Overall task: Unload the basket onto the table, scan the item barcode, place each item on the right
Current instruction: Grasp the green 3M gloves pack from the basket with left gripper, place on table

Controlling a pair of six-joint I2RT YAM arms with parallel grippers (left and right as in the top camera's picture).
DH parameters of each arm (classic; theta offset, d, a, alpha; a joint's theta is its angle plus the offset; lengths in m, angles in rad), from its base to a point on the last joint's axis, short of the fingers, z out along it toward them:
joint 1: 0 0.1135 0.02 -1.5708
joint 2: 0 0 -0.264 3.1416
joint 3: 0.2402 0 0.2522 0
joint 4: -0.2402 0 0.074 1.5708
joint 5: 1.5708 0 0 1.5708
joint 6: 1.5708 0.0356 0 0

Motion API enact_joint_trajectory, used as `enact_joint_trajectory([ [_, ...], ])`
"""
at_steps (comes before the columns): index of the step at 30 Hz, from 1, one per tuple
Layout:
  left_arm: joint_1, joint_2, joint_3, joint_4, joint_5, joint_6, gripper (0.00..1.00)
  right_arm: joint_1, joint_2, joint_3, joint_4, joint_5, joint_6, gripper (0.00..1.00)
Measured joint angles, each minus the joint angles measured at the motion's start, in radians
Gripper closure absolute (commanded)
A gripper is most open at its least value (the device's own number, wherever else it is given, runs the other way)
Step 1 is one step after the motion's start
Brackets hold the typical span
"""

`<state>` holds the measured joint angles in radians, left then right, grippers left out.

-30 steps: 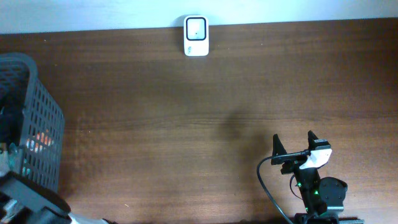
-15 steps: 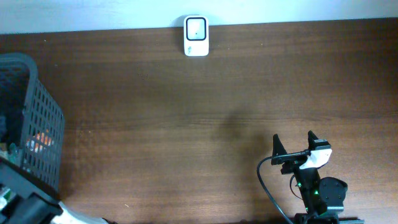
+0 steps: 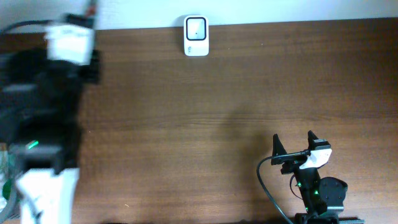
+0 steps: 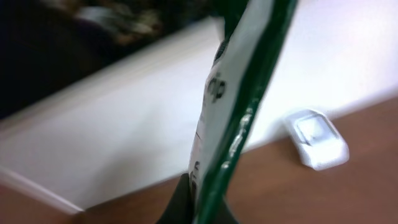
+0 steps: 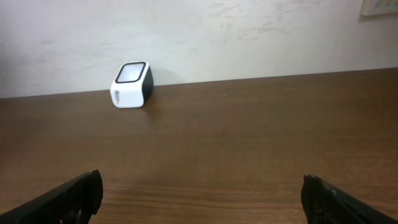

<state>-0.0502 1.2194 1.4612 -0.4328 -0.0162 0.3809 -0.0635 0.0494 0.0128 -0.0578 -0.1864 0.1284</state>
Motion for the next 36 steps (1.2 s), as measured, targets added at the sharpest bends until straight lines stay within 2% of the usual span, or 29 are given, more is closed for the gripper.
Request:
enact_joint_trajectory([
  [1, -0.127, 0.080, 0.000, -0.027, -0.049, 0.018, 1.00, 0.000, 0.000, 0.000, 0.000, 0.000, 0.001, 0.02],
  [5, -0.377, 0.392, -0.004, -0.089, -0.180, 0.065, 1.00, 0.000, 0.000, 0.000, 0.000, 0.000, 0.000, 0.02],
  [8, -0.494, 0.569, -0.005, -0.104, -0.307, 0.072, 1.00, 0.000, 0.000, 0.000, 0.000, 0.000, 0.000, 0.02],
  [11, -0.565, 0.645, -0.005, -0.155, -0.370, 0.072, 1.00, 0.000, 0.000, 0.000, 0.000, 0.000, 0.000, 0.02],
  [14, -0.572, 0.681, -0.004, -0.214, -0.377, 0.059, 1.00, 0.000, 0.000, 0.000, 0.000, 0.000, 0.000, 0.02],
  [15, -0.572, 0.684, -0.004, -0.216, -0.344, 0.050, 0.94, 0.000, 0.000, 0.000, 0.000, 0.000, 0.000, 0.02],
  [16, -0.572, 0.684, -0.004, -0.216, -0.265, 0.040, 0.67, 0.000, 0.000, 0.000, 0.000, 0.000, 0.000, 0.02],
  [17, -0.572, 0.685, -0.004, -0.219, -0.201, 0.026, 0.07, 0.000, 0.000, 0.000, 0.000, 0.000, -0.001, 0.02],
  [18, -0.572, 0.685, -0.004, -0.219, -0.141, 0.008, 0.01, 0.000, 0.000, 0.000, 0.000, 0.000, 0.000, 0.02],
  [20, -0.572, 0.685, -0.004, -0.217, -0.109, -0.019, 0.01, 0.000, 0.000, 0.000, 0.000, 0.000, 0.000, 0.02],
  [22, -0.566, 0.685, 0.000, -0.210, -0.086, -0.101, 0.01, 0.000, 0.000, 0.000, 0.000, 0.000, 0.000, 0.02],
  [24, -0.520, 0.685, 0.068, -0.244, -0.075, -0.203, 0.01, 0.000, 0.000, 0.000, 0.000, 0.001, 0.000, 0.02],
  [26, -0.417, 0.674, 0.235, -0.320, -0.069, -0.296, 0.01, 0.000, 0.000, 0.000, 0.000, 0.001, 0.000, 0.02],
  [29, -0.278, 0.610, 0.434, -0.442, -0.052, -0.333, 0.00, 0.000, 0.000, 0.000, 0.000, 0.001, 0.000, 0.02],
  [32, -0.098, 0.498, 0.531, -0.519, -0.046, -0.368, 0.07, 0.000, 0.000, 0.000, 0.000, 0.000, 0.000, 0.02],
  [36, 0.345, 0.372, 0.547, -0.650, -0.085, -0.537, 0.05, 0.000, 0.000, 0.000, 0.000, 0.001, 0.000, 0.02],
])
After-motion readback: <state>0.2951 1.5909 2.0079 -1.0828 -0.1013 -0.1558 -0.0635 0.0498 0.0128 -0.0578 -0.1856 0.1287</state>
